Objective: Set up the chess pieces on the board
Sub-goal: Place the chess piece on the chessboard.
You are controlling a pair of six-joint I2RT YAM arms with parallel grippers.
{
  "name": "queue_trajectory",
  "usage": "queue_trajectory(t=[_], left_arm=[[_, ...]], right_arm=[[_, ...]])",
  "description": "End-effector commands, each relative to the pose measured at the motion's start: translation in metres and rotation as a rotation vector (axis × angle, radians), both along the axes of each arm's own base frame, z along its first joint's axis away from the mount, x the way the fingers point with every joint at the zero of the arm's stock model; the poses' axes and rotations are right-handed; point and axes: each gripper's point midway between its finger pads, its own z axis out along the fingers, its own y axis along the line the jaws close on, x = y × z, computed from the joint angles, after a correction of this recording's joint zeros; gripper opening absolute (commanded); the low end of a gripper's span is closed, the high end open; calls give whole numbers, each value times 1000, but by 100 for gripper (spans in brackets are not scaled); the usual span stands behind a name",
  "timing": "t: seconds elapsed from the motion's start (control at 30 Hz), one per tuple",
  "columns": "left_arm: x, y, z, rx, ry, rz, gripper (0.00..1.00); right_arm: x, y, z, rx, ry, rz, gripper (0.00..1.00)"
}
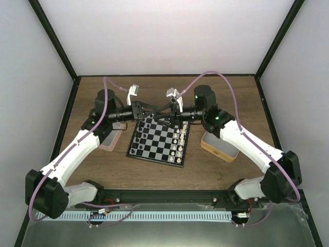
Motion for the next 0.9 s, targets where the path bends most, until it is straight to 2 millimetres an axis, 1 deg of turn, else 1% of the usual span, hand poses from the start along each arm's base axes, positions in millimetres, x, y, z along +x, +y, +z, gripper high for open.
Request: queue_trajectory(t=[0.0,0.1,0.17,0.23,0.3,0.37,0.43,0.53,0.7,0.8,0.87], left_arm=[[-1,4,0,108,-118,25,4],[19,23,-24,271,-163,178,4],[31,38,-42,365,-181,277,4],[40,50,-59,447,-197,355,4],[46,57,-78,529,-200,415,4],[53,63,-102,623,-183,467,4],[59,68,-124,703,-160,509,4],[64,63,-152,769,-133,509,4],[66,61,-191,865,-118,507,4],[69,58,-206,894,-118,504,4],[74,58,-211,904,-133,519,4]], right_arm=[[21,-7,-3,-33,-17,-147,55],[28,-17,-17,-58,-7,-240,68],[35,-27,-26,-70,16,-327,75],[45,-39,-35,-78,39,-436,76],[57,-54,-47,-89,76,-559,77],[72,-72,-60,-110,117,-698,77],[82,-88,-73,-127,151,-805,77],[90,-103,-88,-153,184,-900,77],[92,-110,-102,-194,198,-932,77],[94,-114,-107,-206,200,-953,77],[96,-118,-108,-209,204,-971,78]])
